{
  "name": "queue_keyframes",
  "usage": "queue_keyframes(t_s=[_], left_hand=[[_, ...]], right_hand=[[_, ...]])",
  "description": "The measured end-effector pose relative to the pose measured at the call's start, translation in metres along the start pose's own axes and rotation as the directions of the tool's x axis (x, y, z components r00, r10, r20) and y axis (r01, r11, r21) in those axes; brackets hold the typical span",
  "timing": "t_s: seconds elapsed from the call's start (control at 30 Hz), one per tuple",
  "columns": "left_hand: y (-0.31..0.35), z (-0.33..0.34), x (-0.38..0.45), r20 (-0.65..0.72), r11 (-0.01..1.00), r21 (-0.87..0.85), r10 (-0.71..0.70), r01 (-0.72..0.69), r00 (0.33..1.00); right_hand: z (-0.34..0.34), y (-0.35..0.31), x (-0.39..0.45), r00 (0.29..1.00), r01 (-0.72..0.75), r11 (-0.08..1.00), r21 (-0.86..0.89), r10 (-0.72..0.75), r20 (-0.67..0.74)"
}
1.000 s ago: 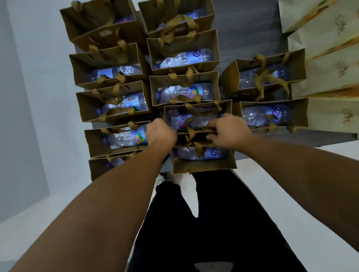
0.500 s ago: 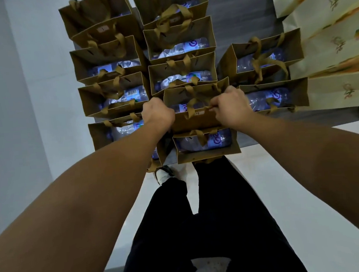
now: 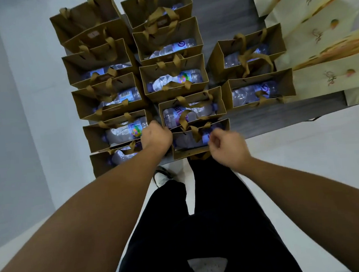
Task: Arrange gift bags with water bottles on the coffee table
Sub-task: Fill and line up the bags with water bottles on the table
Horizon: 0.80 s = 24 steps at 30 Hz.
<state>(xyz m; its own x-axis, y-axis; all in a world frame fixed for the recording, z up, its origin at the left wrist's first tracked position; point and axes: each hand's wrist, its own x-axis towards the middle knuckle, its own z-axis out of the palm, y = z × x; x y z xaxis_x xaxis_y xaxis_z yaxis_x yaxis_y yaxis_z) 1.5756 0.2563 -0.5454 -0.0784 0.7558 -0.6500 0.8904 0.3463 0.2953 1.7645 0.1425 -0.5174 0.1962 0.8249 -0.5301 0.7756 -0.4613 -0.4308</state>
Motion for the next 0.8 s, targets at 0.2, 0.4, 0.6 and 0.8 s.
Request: queue_keyframes(t_s=[0.2, 0.4, 0.6, 0.8], left_hand=[[-0.018, 0.014, -0.007, 0.17, 0.999, 0.047, -0.022, 0.015, 0.985], [-0.008, 0.021, -0.013, 0.24, 0.97, 0.235, 0.01, -0.068, 0.971], [-0.002, 0.012, -0.018, 0.189, 0.993, 0.097, 0.047, -0.066, 0.981], [0.019, -0.008, -0.016, 0.184, 0.997, 0.06, 0.027, -0.039, 0.983]], right_hand=[[0.043, -0.007, -0.025, 0.84, -0.493, 0.764, 0.416, 0.542, 0.001], [0.048, -0.01, -0.014, 0.846, -0.465, 0.74, 0.486, 0.533, -0.003], [0.024, 0.023, -0.016, 0.957, -0.288, 0.952, 0.109, 0.29, -0.003], [-0.009, 0.019, -0.001, 0.957, -0.249, 0.968, 0.04, 0.24, 0.161]])
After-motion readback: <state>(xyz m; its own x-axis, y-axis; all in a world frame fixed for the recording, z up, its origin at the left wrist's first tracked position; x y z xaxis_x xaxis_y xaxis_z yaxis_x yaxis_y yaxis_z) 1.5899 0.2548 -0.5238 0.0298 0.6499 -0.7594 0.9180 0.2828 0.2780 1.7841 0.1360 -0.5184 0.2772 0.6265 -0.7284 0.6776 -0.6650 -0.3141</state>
